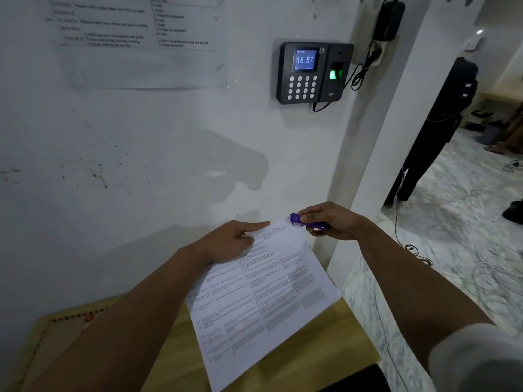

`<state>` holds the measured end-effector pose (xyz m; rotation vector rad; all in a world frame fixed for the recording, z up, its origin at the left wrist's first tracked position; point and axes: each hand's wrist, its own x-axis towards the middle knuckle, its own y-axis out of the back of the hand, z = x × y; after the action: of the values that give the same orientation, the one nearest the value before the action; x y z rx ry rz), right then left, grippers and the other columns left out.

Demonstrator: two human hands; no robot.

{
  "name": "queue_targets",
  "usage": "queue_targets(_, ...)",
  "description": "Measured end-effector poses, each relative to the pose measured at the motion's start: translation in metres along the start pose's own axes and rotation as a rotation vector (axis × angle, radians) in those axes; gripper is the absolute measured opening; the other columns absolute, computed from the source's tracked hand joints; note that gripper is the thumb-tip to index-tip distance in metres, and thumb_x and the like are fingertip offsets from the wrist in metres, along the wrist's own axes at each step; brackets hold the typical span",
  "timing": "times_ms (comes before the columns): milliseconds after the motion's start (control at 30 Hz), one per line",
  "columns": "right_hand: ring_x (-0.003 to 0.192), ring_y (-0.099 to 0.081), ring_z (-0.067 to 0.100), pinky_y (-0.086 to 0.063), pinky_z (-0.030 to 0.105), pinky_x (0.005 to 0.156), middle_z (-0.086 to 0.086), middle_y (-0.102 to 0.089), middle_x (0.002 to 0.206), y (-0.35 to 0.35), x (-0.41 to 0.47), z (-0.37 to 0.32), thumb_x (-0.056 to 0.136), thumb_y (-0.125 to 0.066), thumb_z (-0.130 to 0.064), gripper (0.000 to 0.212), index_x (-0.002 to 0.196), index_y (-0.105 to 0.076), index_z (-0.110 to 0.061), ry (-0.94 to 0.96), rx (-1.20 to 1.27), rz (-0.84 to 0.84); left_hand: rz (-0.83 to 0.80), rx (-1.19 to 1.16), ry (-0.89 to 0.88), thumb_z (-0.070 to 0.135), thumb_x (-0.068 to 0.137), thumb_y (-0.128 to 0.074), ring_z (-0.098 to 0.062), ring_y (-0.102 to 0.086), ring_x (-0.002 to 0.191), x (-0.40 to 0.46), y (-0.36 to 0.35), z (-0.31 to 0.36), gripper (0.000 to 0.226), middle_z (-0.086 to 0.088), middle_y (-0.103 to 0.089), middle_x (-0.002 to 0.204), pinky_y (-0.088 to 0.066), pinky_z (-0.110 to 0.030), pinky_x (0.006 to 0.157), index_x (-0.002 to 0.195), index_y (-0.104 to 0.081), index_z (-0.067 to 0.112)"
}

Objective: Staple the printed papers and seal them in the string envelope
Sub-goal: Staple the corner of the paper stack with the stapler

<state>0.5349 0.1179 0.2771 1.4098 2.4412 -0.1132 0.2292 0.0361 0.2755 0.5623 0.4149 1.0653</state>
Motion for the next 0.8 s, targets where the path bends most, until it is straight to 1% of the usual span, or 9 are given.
queue_targets(200,0.074,-0.06,0.015,-0.044,0.031,0.073,0.009,-0.071,0.095,0.002,0.0,0.01,0.081,-0.078,-0.024,0.035,0.111,-0.077,-0.007,0.006,-0.017,0.052,-0.025,0.021,0.018,0.012,0.105,-0.044,-0.01,-0.035,0.054,0.004,-0.005,-0.004,0.055,0.004,-0.044,0.057,-0.036,-0.023,0.062,0.144,-0.048,0.05)
queue_targets(267,0.077,-0.06,0.015,-0.045,0.031,0.073,0.007,-0.07,0.096,0.003,0.0,0.014,0.082,-0.078,-0.024,0.033,0.111,-0.077,-0.01,-0.007,-0.018,0.061,-0.034,-0.004,0.015,0.01,0.106,-0.043,-0.007,-0.035,0.05,0.005,-0.005,-0.001,0.053,0.012,-0.044,0.05,-0.035,-0.019,0.06,0.145,-0.048,0.045)
queue_targets(367,0.082,-0.062,0.015,-0.046,0.031,0.074,0.006,-0.07,0.1,0.006,-0.001,0.016,0.08,-0.08,-0.028,0.035,0.112,-0.077,-0.013,-0.078,-0.008,0.03,-0.04,-0.016,0.014,0.008,0.106,-0.042,-0.002,-0.039,0.048,0.006,-0.005,-0.001,0.053,0.011,-0.05,0.046,-0.037,-0.015,0.06,0.142,-0.048,0.047)
queue_targets(467,0.09,-0.063,0.016,-0.044,0.035,0.08,0.003,-0.07,0.109,0.008,-0.003,0.015,0.088,-0.075,-0.026,0.028,0.115,-0.076,-0.02,-0.118,-0.037,0.008,-0.031,-0.034,0.028,0.011,0.104,-0.044,-0.01,-0.04,0.057,0.011,-0.006,-0.009,0.054,0.003,-0.051,0.053,-0.039,-0.025,0.068,0.137,-0.054,0.052)
queue_targets(533,0.095,-0.063,0.017,-0.043,0.036,0.084,0.002,-0.07,0.113,0.009,-0.004,0.016,0.089,-0.073,-0.026,0.027,0.116,-0.076,-0.022,-0.114,-0.02,0.022,-0.038,-0.038,0.045,0.017,0.103,-0.045,-0.011,-0.045,0.068,0.015,-0.006,-0.013,0.052,0.009,-0.053,0.068,-0.041,-0.027,0.074,0.138,-0.055,0.054)
queue_targets(600,0.096,-0.063,0.017,-0.041,0.037,0.085,0.001,-0.07,0.112,0.01,-0.005,0.017,0.09,-0.073,-0.027,0.027,0.116,-0.075,-0.021,-0.12,0.009,0.019,-0.041,-0.037,0.051,0.026,0.098,-0.046,-0.015,-0.051,0.092,0.016,-0.005,-0.008,0.051,0.005,-0.059,0.096,-0.045,-0.032,0.09,0.136,-0.053,0.06)
queue_targets(700,0.093,-0.063,0.015,-0.041,0.034,0.081,0.002,-0.069,0.107,0.012,-0.007,0.019,0.089,-0.073,-0.028,0.028,0.115,-0.074,-0.018,-0.137,0.044,-0.015,-0.034,-0.042,0.06,0.018,0.104,-0.05,-0.009,-0.06,0.119,0.017,-0.005,-0.002,0.047,0.006,-0.066,0.13,-0.04,-0.035,0.116,0.141,-0.057,0.044)
queue_targets(733,0.09,-0.063,0.015,-0.042,0.033,0.077,0.003,-0.068,0.105,0.013,-0.007,0.02,0.088,-0.072,-0.029,0.029,0.115,-0.074,-0.017,-0.136,0.044,-0.013,-0.034,-0.051,0.061,0.013,0.105,-0.051,-0.006,-0.059,0.127,0.016,-0.005,0.001,0.044,0.008,-0.063,0.139,-0.038,-0.034,0.118,0.142,-0.058,0.037)
queue_targets(800,0.082,-0.061,0.016,-0.042,0.031,0.068,0.006,-0.065,0.101,0.011,-0.007,0.021,0.086,-0.07,-0.03,0.032,0.114,-0.073,-0.014,-0.12,0.031,0.001,-0.047,-0.071,0.066,0.011,0.106,-0.051,-0.003,-0.061,0.127,0.016,-0.006,0.005,0.042,0.011,-0.065,0.138,-0.041,-0.03,0.115,0.14,-0.061,0.034)
